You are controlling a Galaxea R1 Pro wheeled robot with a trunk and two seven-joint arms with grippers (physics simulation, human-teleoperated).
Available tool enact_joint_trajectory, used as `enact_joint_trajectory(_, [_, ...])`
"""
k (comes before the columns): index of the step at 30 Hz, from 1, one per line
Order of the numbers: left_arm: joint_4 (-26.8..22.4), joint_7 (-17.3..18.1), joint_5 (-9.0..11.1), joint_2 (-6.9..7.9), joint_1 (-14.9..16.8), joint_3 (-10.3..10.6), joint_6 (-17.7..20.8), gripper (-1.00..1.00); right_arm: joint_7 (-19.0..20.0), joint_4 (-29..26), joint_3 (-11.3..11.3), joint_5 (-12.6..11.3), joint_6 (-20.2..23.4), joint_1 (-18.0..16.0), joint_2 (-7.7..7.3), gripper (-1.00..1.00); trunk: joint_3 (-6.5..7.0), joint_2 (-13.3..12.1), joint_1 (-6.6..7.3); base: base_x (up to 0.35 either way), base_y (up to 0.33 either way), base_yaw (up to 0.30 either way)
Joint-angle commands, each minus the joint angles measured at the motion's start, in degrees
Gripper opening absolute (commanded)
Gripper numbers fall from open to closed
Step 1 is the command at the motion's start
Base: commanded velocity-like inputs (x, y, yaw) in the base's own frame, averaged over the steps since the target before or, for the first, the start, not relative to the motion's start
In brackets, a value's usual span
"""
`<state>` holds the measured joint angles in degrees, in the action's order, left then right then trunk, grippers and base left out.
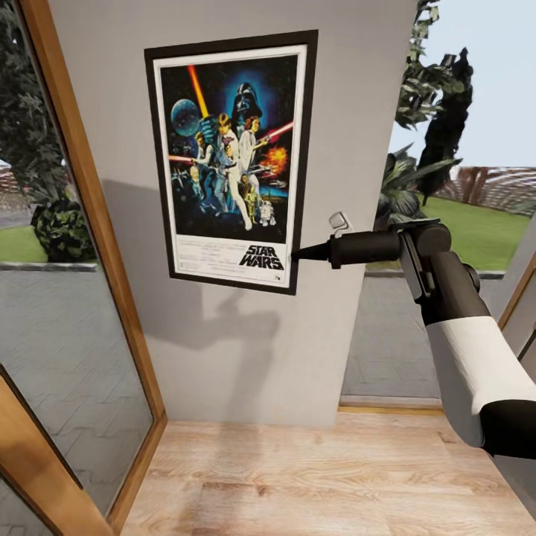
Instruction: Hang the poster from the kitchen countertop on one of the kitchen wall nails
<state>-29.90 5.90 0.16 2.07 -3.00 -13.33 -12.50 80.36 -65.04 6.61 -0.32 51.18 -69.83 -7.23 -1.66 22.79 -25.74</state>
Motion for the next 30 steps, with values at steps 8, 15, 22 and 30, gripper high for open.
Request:
enact_joint_trajectory(8, [-0.07, 0.52, 0.02, -0.04, 0.01, -2.05, -0.07, 1.0, 1.97, -0.05, 0.1, -0.04, 0.68, -0.04, -0.06, -1.0, -0.12, 0.13, -0.04, 0.0, 0.0, 0.0])
enact_joint_trajectory(15, [-0.07, 0.52, 0.02, -0.04, 0.01, -2.22, -0.07, 1.0, 2.15, -0.08, 0.14, 0.03, 0.67, -0.04, -0.06, -1.0, -0.12, 0.13, -0.04, 0.0, 0.0, 0.0])
enact_joint_trajectory(22, [-0.07, 0.52, 0.02, -0.04, 0.01, -2.23, -0.07, 1.0, 2.17, -0.09, 0.16, 0.05, 0.67, 0.02, -0.06, -1.0, -0.12, 0.13, -0.04, 0.0, 0.0, 0.0])
enact_joint_trajectory(30, [-0.07, 0.52, 0.02, -0.04, 0.01, -2.23, -0.07, 1.0, 2.17, -0.09, 0.13, 0.05, 0.67, 0.04, -0.06, -1.0, -0.12, 0.13, -0.04, 0.0, 0.0, 0.0])
